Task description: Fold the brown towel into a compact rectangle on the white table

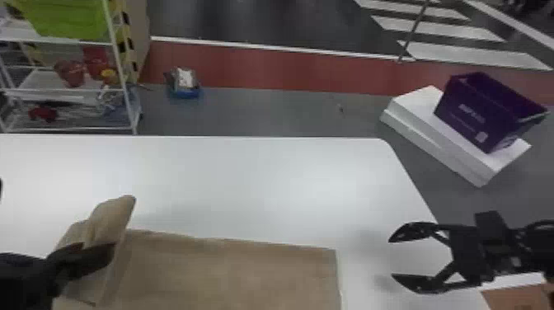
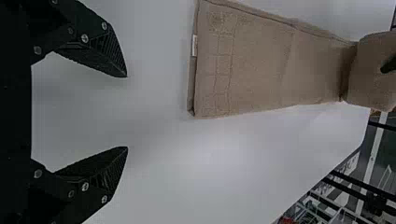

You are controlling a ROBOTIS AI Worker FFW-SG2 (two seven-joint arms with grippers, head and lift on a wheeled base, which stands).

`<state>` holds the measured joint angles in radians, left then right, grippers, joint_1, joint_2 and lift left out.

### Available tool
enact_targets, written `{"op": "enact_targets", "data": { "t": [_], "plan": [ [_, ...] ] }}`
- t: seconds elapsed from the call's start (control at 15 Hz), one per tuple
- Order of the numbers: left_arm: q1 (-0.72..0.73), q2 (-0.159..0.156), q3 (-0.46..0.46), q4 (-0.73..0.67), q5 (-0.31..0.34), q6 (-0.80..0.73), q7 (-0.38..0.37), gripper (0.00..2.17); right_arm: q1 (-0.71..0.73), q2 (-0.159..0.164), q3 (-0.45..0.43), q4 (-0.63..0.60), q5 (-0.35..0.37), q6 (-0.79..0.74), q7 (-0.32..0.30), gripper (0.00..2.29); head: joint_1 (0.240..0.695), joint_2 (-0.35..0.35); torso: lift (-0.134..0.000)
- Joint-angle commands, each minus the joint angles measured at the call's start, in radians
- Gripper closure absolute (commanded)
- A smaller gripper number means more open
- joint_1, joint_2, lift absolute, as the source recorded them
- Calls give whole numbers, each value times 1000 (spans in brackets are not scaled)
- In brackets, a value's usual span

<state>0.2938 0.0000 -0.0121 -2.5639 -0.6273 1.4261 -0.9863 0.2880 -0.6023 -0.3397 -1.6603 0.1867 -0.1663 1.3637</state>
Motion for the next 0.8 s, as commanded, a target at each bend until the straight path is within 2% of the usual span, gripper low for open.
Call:
{"op": "enact_targets", "data": {
  "t": [0.0,0.07,0.27,0.33,0.53,0.73],
  "plan": [
    [1,-3,-92,30,-19,0,24,1541,2,1,-5,-2,-1,3,3,387,695,-241,-124],
    [4,-3,-118,42,-23,3,38,1541,2,1,-9,-2,0,0,3,387,695,-274,-124],
    [21,-3,-187,76,-17,0,95,1541,2,1,-13,-7,-1,0,3,387,695,-316,-124],
    [27,-3,-212,79,0,0,129,1450,2,3,-13,-9,-1,3,3,387,695,-326,-124],
    [33,-3,-279,90,66,-22,247,46,-1,4,-13,-12,0,6,3,387,695,-350,-124],
    [33,-3,-310,90,155,-46,351,6,-4,7,-13,-15,-1,6,3,387,695,-350,-124]
  ]
}}
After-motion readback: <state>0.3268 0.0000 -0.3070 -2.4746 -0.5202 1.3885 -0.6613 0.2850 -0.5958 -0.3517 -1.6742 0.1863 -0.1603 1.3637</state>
